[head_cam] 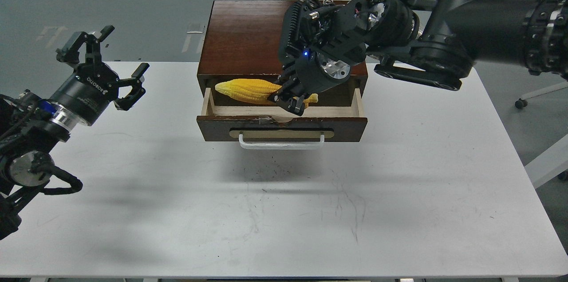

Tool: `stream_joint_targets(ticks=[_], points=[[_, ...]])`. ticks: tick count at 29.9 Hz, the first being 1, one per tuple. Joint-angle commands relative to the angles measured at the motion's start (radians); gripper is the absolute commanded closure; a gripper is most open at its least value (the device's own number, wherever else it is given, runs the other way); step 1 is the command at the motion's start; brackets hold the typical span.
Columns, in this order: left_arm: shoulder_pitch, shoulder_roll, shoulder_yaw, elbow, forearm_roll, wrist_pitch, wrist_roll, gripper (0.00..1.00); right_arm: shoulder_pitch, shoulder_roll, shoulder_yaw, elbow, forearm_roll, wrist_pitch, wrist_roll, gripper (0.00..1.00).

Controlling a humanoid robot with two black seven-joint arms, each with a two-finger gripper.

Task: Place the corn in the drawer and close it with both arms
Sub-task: 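Lower the corn cob into the open drawer and release it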

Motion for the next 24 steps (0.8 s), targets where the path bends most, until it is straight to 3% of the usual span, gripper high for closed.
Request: stream_joint_targets(ticks=[1, 10, 16, 24], points=[[0.000, 0.000, -0.001, 0.000, -0.001, 0.000, 0.000, 0.00, -0.004, -0.003, -0.006, -0.002, 0.001, 0.000, 0.000, 0.70], [-0.001, -0.003, 0.001, 0.000, 0.001, 0.000, 0.000, 0.00, -0.004, -0.006, -0.004, 0.002, 0.006, -0.001, 0.000, 0.38], [-0.001, 0.000, -0.001, 0.000, -0.001, 0.000, 0.000, 0.00, 0.010, -0.023, 0.002, 0.011, 0.044, -0.001, 0.000, 0.23], [-0.001, 0.000, -0.001, -0.002, 0.001, 0.000, 0.000, 0.00, 0.068, -0.086, 0.016, 0.030, 0.123, 0.000, 0.000, 0.18]])
